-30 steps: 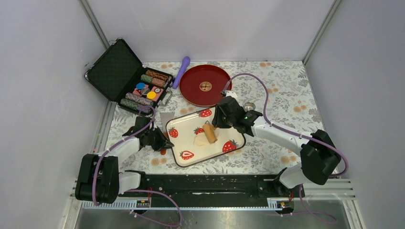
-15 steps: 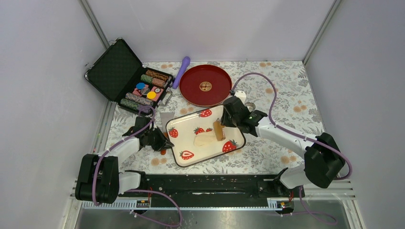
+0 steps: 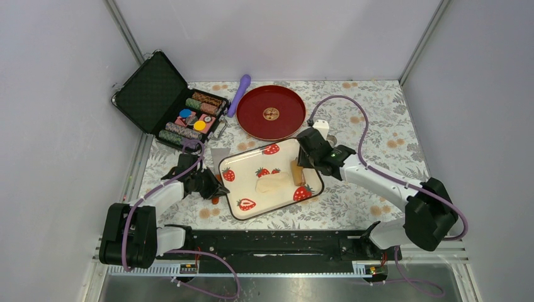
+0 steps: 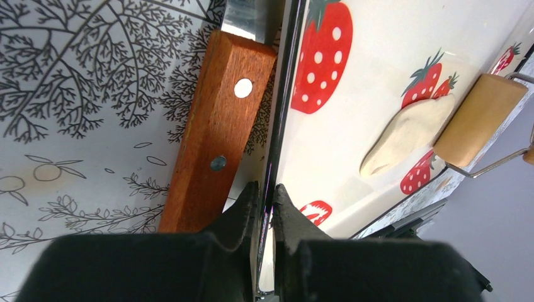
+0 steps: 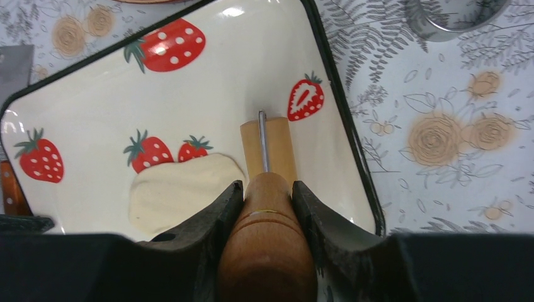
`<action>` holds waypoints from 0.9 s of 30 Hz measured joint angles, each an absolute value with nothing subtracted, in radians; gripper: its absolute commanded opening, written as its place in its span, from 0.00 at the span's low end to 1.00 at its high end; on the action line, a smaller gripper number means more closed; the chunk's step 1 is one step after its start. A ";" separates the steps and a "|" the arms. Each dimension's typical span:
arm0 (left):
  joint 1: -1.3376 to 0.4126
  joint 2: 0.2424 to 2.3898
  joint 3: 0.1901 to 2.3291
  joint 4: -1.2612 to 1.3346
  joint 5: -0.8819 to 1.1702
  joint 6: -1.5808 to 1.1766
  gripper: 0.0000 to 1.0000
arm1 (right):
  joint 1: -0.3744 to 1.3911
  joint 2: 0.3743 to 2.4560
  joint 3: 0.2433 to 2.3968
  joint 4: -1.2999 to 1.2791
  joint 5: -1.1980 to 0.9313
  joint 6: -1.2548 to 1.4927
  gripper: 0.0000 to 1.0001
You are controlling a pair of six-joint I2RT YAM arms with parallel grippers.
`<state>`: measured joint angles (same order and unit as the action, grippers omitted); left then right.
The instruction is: Roll out the dumpling wrappers from the dough
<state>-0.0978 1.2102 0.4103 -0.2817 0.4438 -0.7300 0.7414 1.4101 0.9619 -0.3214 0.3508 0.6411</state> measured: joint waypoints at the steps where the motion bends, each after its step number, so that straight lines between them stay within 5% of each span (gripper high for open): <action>1: -0.098 1.210 0.410 -0.282 0.443 -0.730 0.00 | 0.739 1.401 0.962 -0.340 0.351 0.628 0.00; 27: -0.098 1.204 0.403 -0.277 0.442 -0.730 0.00 | 0.851 1.512 1.092 -0.234 0.128 0.422 0.00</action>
